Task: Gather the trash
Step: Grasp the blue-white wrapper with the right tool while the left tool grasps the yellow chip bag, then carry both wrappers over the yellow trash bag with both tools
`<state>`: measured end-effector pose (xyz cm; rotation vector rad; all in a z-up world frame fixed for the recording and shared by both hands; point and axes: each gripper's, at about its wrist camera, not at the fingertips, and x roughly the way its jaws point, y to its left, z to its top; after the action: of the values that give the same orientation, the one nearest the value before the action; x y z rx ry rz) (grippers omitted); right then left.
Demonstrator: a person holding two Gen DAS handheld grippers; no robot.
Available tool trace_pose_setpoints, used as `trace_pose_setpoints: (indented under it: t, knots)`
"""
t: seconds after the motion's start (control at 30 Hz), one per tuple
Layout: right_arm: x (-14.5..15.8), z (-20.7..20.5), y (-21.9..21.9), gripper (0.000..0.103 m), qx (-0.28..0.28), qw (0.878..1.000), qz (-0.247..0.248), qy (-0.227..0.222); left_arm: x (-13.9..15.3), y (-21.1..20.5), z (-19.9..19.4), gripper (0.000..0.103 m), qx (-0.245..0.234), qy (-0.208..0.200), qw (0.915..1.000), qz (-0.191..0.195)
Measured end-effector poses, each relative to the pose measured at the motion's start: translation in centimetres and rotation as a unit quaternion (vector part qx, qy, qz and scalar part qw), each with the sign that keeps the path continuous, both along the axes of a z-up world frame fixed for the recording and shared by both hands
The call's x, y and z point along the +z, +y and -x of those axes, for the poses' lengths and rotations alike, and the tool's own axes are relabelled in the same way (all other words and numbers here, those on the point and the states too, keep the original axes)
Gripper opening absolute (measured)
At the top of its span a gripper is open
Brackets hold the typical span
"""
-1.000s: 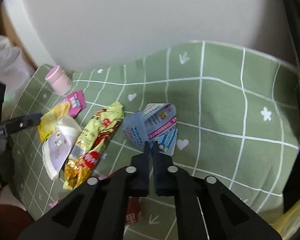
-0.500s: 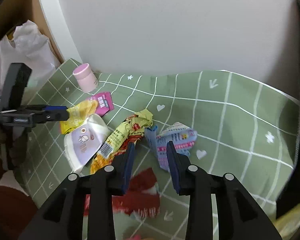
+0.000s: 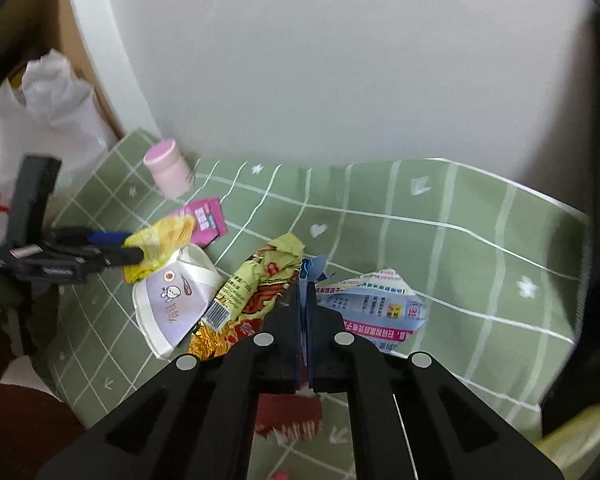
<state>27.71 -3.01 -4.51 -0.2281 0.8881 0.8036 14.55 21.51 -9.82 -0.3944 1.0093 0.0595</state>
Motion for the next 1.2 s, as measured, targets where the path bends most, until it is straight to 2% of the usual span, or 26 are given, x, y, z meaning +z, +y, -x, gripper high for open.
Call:
trace_pose_setpoints:
  t: [0.1, 0.17, 0.33, 0.5, 0.7, 0.9, 1.1, 1.2]
  knots:
    - [0.5, 0.1, -1.2, 0.004, -0.021, 1.000, 0.000, -0.008, -0.6, -0.2, -0.4, 0.047, 0.010, 0.013, 0.9999, 0.004]
    - [0.6, 0.3, -1.8, 0.004, -0.036, 0.999, -0.004, -0.010, -0.6, -0.5, -0.8, 0.022, 0.014, 0.019, 0.9997, -0.007]
    - [2.0, 1.3, -3.3, 0.004, -0.053, 0.998, -0.023, -0.028, 1.9, -0.6, -0.8, 0.011, 0.018, -0.020, 0.9994, -0.021]
    - [3.6, 2.3, -4.5, 0.004, -0.066, 0.996, -0.036, -0.050, 5.8, -1.3, -0.4, 0.010, 0.011, -0.071, 0.9965, -0.042]
    - [6.3, 3.8, -6.2, 0.004, -0.079, 0.992, -0.032, -0.094, 10.5, -3.2, -0.5, 0.010, -0.011, -0.134, 0.9901, -0.042]
    - [9.7, 4.7, -9.2, 0.004, -0.109, 0.984, -0.026, -0.139, 14.2, -7.1, -2.1, 0.010, -0.069, -0.179, 0.9809, -0.035]
    - [12.2, 5.4, -13.7, 0.004, -0.159, 0.972, -0.019, -0.172, 17.2, -13.6, -4.9, 0.010, -0.152, -0.215, 0.9641, -0.030]
    - [13.9, 6.1, -16.7, 0.004, -0.190, 0.962, -0.022, -0.193, 18.3, -17.7, -6.0, 0.010, -0.200, -0.230, 0.9523, -0.023]
